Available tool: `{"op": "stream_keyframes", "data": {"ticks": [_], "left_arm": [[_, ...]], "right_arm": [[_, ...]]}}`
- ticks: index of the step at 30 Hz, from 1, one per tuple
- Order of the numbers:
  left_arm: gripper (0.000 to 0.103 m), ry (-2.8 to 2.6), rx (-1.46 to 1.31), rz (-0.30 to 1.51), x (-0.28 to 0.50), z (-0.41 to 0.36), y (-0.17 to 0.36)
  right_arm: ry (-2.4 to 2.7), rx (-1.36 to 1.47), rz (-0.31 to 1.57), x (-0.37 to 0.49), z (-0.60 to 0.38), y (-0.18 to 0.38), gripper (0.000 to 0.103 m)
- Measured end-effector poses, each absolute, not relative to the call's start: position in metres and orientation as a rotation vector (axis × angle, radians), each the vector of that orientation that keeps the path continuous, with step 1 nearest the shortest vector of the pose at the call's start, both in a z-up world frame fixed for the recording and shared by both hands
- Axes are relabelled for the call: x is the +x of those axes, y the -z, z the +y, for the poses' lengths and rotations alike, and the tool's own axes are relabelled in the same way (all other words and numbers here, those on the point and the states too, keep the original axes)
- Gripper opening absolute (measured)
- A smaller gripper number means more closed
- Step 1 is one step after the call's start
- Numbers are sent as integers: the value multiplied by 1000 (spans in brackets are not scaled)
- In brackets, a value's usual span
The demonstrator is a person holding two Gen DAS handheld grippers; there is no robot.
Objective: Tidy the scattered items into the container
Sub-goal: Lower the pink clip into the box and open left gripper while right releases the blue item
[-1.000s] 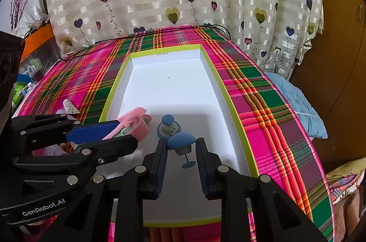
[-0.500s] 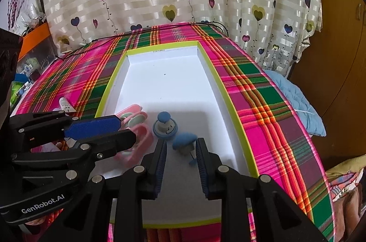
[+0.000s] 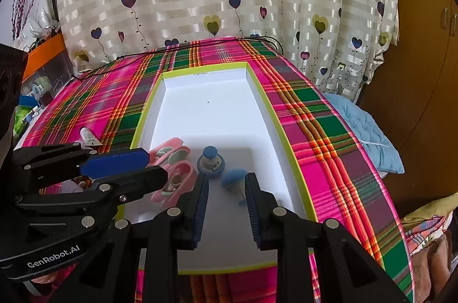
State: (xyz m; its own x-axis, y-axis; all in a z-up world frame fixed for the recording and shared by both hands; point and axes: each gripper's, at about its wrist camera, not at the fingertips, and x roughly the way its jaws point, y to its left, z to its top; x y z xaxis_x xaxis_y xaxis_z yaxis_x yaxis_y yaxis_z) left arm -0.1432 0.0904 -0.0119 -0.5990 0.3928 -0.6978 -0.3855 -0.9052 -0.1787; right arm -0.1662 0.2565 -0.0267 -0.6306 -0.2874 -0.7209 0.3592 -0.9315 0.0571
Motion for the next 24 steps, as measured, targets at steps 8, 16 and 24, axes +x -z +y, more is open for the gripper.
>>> {"op": "stream_keyframes", "data": {"ticks": [8, 16, 24], "left_arm": [[26, -2498, -1080, -21, -131, 83, 4], [26, -2532, -1072, -26, -115, 74, -4], [26, -2575, -1063, -23, -99, 63, -12]], "right_arm": [[2553, 1085, 140, -153, 253, 19, 28], [2553, 1045, 145, -139, 248, 8, 30], [2541, 1011, 158, -126, 242, -1, 31]]}}
